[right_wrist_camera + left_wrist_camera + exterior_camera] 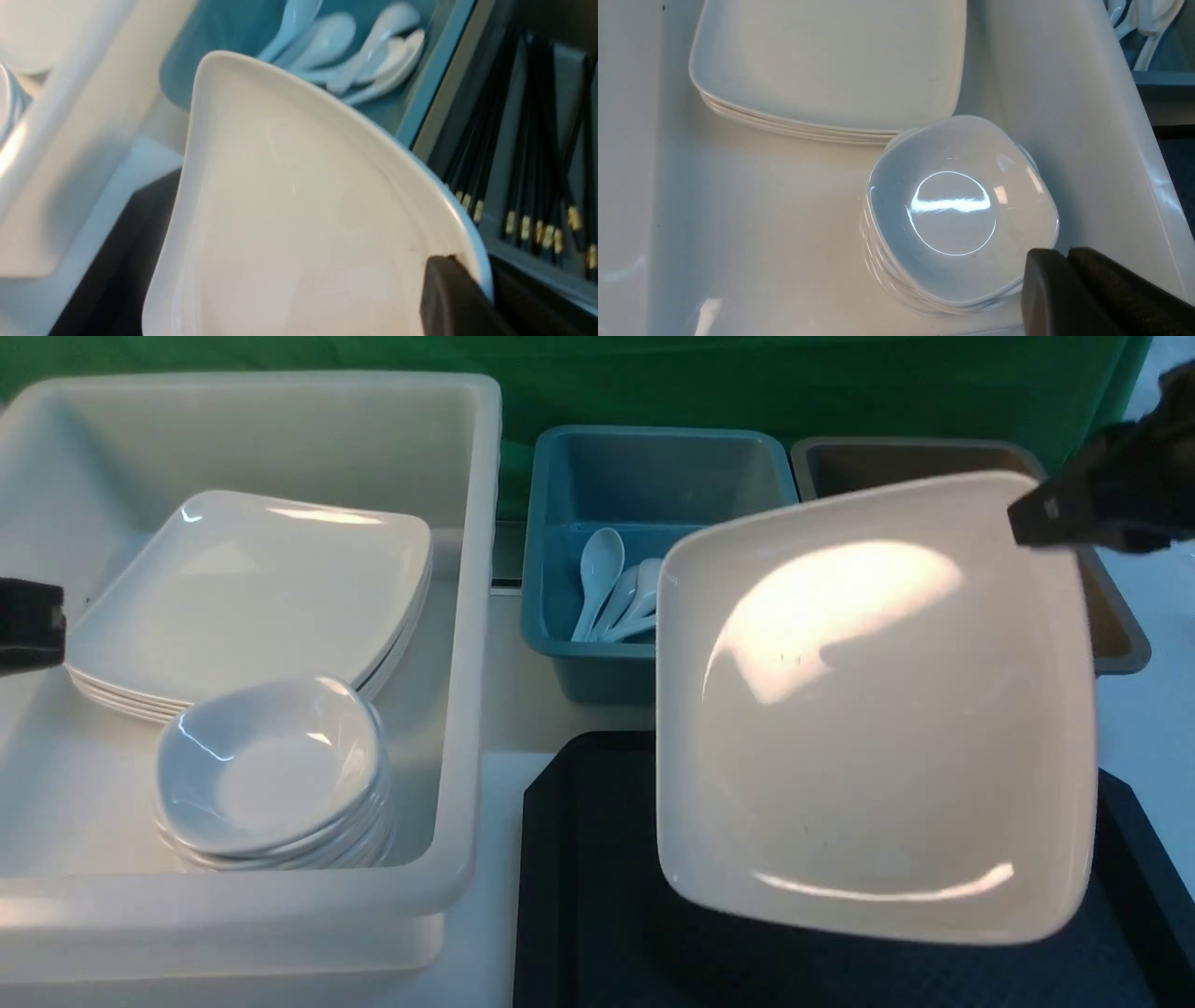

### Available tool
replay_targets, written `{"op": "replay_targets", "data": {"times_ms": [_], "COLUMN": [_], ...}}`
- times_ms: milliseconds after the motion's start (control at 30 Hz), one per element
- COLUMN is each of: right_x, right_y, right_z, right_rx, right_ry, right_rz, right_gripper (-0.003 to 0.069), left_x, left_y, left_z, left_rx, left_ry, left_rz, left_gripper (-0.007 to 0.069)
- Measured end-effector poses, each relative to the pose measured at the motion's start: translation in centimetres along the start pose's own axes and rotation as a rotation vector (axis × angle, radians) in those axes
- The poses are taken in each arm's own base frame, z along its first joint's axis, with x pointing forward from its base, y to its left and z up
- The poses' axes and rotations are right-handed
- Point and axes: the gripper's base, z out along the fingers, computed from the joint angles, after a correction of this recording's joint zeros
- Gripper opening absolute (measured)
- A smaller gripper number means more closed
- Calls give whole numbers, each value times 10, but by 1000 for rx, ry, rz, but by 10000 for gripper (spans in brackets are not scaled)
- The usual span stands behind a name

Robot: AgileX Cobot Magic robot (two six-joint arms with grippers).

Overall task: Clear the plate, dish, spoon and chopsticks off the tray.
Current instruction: Use the right arm to put the plate into the large storage box on the left

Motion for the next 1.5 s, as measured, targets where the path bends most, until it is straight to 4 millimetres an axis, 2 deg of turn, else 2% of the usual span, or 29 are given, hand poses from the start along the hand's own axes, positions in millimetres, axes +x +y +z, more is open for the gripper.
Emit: {"op": "replay_targets", "data": {"times_ms": [100, 133, 167, 300, 433, 500, 567, 633, 700, 733, 833, 867, 1033, 1233, 1367, 1500], "right_x": [-16, -28, -30, -59, -82, -96, -101, -115, -120, -128, -136, -140, -151, -146, -136, -127], "right_y": [2, 3, 3, 4, 5, 6, 7, 9, 11, 16, 26, 37, 76, 120, 143, 157], "right_z": [-13, -21, -22, -31, -23, -11, -5, 12, 22, 33, 53, 69, 116, 175, 205, 230], "right_rx": [-2, -3, -5, -20, -96, -167, -201, -278, -295, -312, -334, -356, -429, -467, -467, -453], "right_ry": [-64, -110, -115, -204, -261, -292, -305, -339, -350, -374, -389, -392, -420, -442, -461, -486], "right_rz": [-8, -10, -8, 7, 49, 91, 113, 166, 175, 181, 176, 175, 207, 245, 261, 277], "right_gripper": [61, 61, 61, 61, 61, 61, 61, 61, 61, 61, 61, 61, 61, 61, 61, 61], "left_x": [0, 0, 0, 0, 0, 0, 0, 1, 2, 2, 2, 2, 2, 3, 4, 5], "left_y": [0, 0, 0, 1, 1, 2, 2, 7, 10, 15, 19, 20, 21, 21, 21, 21], "left_z": [0, 0, 0, 0, 0, 0, 0, 0, -1, -1, -2, -2, -3, -3, -2, -3], "left_rx": [-2, -2, -2, -6, -11, -18, -25, -80, -108, -162, -205, -222, -234, -236, -230, -232], "left_ry": [0, 0, 0, 1, 2, 3, 3, 7, 10, 7, 3, 0, 0, 15, 23, 38], "left_rz": [-5, -11, -13, -15, -22, -48, -64, -117, -132, -153, -164, -171, -178, -181, -186, -188], "left_gripper": [17, 17, 17, 17, 17, 17, 17, 17, 17, 17, 17, 17, 17, 17, 17, 17]}}
